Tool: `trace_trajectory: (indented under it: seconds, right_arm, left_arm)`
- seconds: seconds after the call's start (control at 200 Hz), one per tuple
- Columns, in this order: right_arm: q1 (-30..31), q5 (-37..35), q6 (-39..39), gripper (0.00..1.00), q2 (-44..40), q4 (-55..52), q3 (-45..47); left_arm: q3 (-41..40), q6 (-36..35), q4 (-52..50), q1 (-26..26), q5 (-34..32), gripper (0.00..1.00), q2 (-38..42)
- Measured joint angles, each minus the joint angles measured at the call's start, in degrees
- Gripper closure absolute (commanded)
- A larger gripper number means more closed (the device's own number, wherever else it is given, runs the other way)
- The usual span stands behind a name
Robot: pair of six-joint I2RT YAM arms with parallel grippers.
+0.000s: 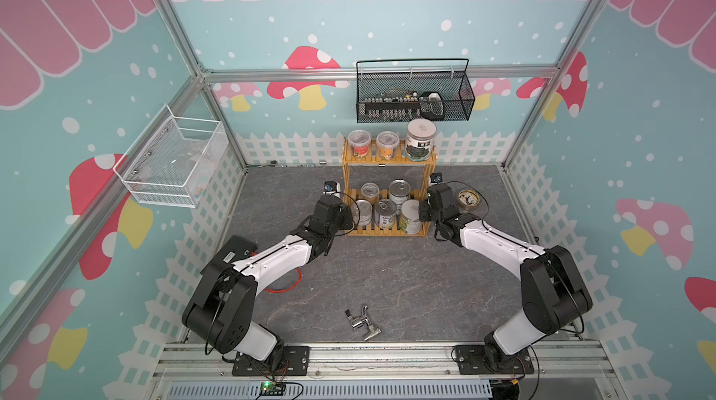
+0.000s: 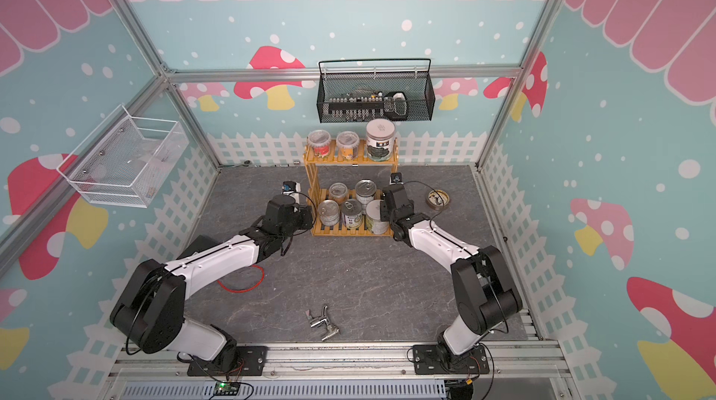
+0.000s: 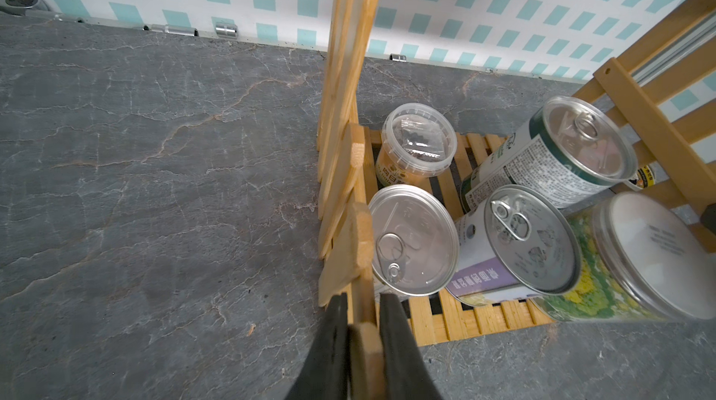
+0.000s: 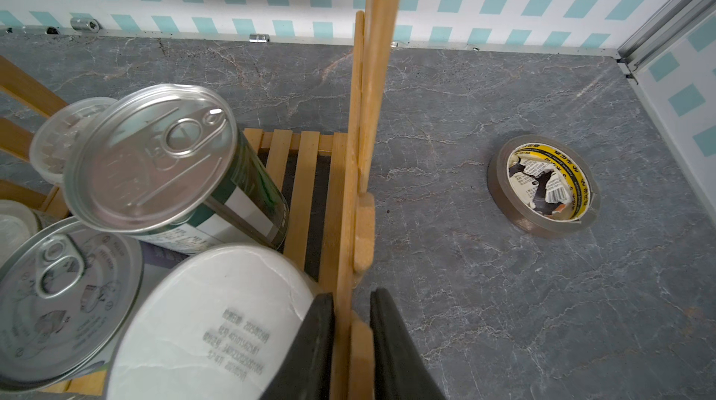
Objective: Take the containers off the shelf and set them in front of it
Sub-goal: Adjust the shelf at the center of the board.
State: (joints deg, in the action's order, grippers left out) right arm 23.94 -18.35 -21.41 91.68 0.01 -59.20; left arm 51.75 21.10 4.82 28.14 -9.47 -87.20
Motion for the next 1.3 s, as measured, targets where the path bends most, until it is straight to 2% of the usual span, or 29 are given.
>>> trace_trajectory:
  seconds: [0.505,0.77,1.041,1.296]
  right_arm:
    - [-1.03,2.56,1.29,0.69,-0.07,1.70,0.00]
    - [-1.03,2.71,1.62,0.62,-1.64,1.44,0.11]
    - [-1.03,2.32,2.71,0.49,-4.17,0.98,1.53]
    - [-1.03,3.37,4.17,0.32,-9.79,-1.31,4.68]
  left_arm:
    - [0.70,0.22,0.37,0.17,-0.11,0.84,-0.87]
    - [0.70,0.72,0.39,0.39,0.09,0.74,-0.87]
    - [0.68,1.09,0.11,0.90,0.44,0.64,-0.13]
    - [0.20,0.59,-0.26,0.92,1.14,0.53,3.93]
